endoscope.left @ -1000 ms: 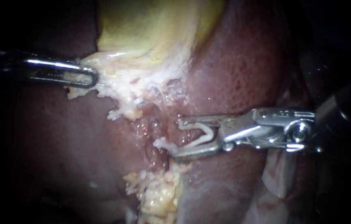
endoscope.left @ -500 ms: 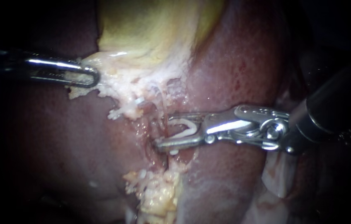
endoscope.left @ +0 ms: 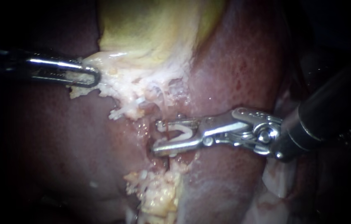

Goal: Clipping second clip right tube

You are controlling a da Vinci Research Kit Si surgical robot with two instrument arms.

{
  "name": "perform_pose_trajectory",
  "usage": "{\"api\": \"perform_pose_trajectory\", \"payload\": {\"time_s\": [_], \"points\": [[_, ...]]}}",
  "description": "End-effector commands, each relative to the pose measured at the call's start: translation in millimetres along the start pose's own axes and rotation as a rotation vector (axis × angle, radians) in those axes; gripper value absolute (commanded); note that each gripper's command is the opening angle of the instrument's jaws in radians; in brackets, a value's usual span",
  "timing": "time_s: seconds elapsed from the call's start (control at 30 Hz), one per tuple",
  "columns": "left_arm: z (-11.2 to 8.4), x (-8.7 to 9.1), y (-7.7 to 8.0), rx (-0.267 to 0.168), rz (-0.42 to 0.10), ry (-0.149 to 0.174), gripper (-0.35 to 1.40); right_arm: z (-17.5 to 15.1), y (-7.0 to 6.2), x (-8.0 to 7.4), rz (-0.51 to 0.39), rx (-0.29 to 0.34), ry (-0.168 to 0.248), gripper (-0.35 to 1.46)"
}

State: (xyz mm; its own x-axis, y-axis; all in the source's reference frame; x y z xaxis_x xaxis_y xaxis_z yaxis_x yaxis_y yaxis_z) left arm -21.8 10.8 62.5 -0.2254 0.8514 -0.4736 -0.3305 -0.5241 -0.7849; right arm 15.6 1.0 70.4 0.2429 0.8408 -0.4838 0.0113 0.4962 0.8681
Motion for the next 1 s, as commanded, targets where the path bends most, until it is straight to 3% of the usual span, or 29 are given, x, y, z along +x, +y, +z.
{"api": "perform_pose_trajectory", "payload": {"time_s": [0.03,0.47,0.8,1.0], "points": [[0.0,0.0,0.0,0.000,0.000,0.000,-0.35,-0.1,-0.2,0.0,0.001,0.009,-0.004,0.45],[0.0,0.0,0.0,0.000,0.000,0.000,-0.35,0.6,-3.1,-0.1,-0.008,0.109,-0.006,0.44],[0.0,-0.1,0.0,0.000,0.000,0.000,-0.35,0.5,-3.2,0.0,-0.008,0.112,-0.004,0.39],[0.0,-0.1,-0.1,0.000,0.000,0.000,-0.35,0.2,-3.3,-0.1,-0.008,0.114,-0.005,0.14]]}}
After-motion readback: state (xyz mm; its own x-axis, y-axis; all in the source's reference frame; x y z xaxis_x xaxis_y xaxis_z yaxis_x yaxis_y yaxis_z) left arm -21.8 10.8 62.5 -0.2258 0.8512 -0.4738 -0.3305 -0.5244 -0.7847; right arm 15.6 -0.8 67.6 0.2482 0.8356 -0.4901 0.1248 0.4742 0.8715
